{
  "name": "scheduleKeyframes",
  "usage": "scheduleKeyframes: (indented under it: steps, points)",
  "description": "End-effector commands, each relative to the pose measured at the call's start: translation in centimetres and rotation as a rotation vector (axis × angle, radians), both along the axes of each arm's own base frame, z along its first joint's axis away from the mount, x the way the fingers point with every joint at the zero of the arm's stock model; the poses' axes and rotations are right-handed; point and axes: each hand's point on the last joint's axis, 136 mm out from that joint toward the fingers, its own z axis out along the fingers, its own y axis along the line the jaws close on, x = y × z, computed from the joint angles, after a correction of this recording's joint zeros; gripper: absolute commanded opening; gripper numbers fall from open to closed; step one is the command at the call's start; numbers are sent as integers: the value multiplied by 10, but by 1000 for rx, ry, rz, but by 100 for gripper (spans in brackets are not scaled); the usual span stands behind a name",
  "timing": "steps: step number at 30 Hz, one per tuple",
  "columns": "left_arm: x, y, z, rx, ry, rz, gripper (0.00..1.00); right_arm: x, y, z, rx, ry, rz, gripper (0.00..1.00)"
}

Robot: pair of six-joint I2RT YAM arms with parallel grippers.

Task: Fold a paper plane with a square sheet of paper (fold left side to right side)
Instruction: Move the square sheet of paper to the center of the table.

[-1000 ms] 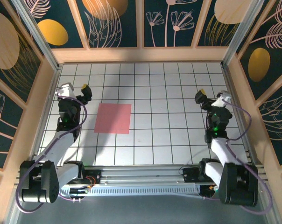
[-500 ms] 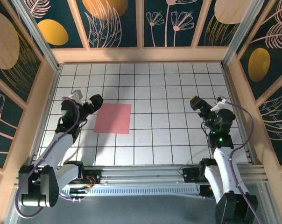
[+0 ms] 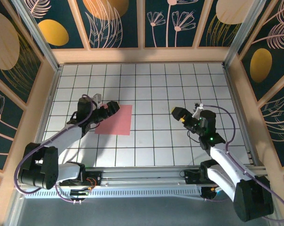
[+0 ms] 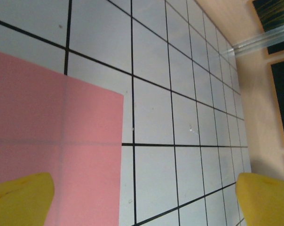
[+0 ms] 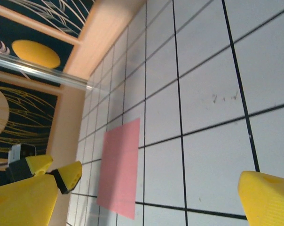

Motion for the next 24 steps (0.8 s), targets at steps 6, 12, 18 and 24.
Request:
scheduleKeyframes:
  steps: [6, 12, 18, 24]
  points:
    - [8, -15, -15, -6, 64, -34, 99, 14, 10, 3, -46, -28, -17, 99]
    - [5, -19, -37, 10, 123, -52, 99, 16, 6, 0, -74, -23, -34, 99]
    - [3, -23, -52, 23, 169, -69, 99, 18, 3, -1, -93, -16, -49, 99]
    - [0, -30, -63, 37, 207, -90, 99, 21, -2, 0, -131, -13, -70, 99]
